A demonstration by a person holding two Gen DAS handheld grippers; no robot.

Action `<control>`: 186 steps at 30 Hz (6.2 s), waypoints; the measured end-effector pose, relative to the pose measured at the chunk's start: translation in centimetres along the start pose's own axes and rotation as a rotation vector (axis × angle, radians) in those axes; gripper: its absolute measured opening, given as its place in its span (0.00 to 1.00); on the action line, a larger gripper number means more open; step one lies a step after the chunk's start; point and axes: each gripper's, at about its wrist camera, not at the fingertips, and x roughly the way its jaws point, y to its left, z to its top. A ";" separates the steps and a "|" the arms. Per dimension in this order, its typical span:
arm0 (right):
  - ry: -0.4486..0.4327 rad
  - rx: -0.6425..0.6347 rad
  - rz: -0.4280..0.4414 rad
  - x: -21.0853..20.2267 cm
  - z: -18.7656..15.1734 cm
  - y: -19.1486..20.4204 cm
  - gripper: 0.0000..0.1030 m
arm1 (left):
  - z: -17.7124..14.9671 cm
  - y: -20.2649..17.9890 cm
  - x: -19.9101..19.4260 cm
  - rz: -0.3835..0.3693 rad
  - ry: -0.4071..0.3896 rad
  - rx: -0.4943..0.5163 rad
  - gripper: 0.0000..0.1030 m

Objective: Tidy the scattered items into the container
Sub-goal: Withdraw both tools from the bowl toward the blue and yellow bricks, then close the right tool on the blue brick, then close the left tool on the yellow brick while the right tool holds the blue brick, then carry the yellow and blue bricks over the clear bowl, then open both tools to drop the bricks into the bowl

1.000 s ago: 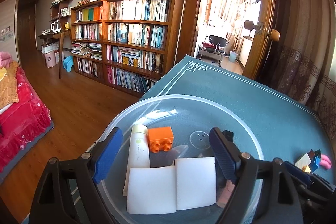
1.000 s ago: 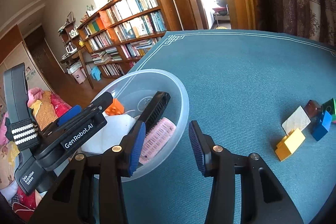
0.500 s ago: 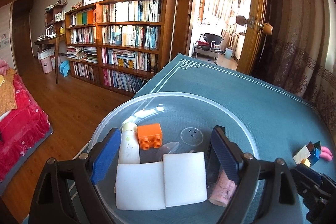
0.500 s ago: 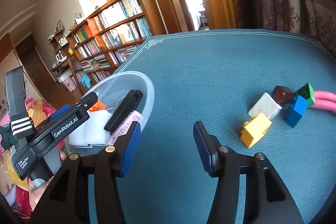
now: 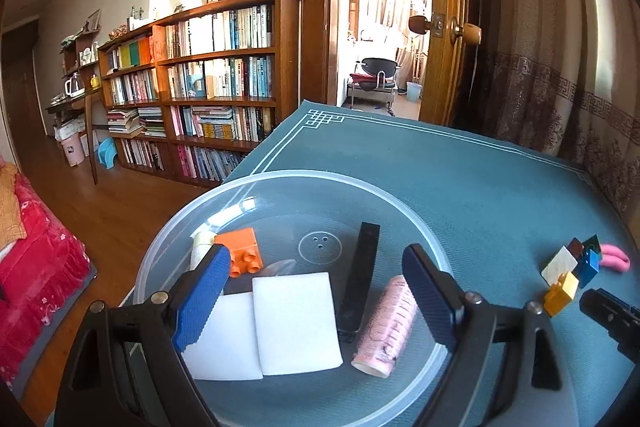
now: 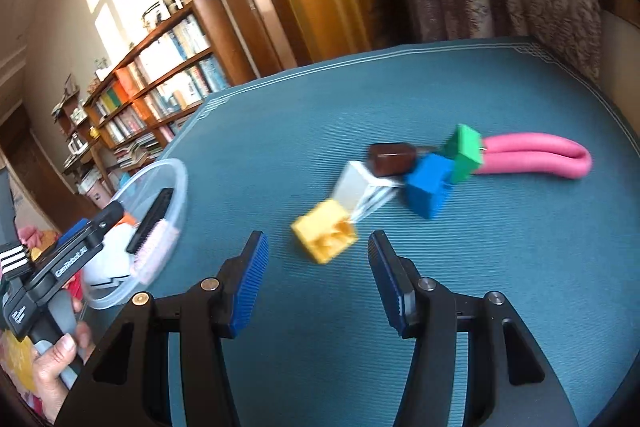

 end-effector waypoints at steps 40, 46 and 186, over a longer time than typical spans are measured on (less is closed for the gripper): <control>0.040 0.013 -0.083 1.9 2.2 -6.9 0.31 | -1.6 -11.1 -0.9 -0.266 0.107 0.223 0.88; 0.002 -0.012 -0.115 -0.6 0.5 -7.3 0.31 | -1.9 -13.3 0.2 -0.331 0.158 0.240 0.88; 0.097 -0.255 0.214 7.0 1.8 13.9 0.44 | 2.7 5.1 0.8 0.159 -0.098 -0.274 0.80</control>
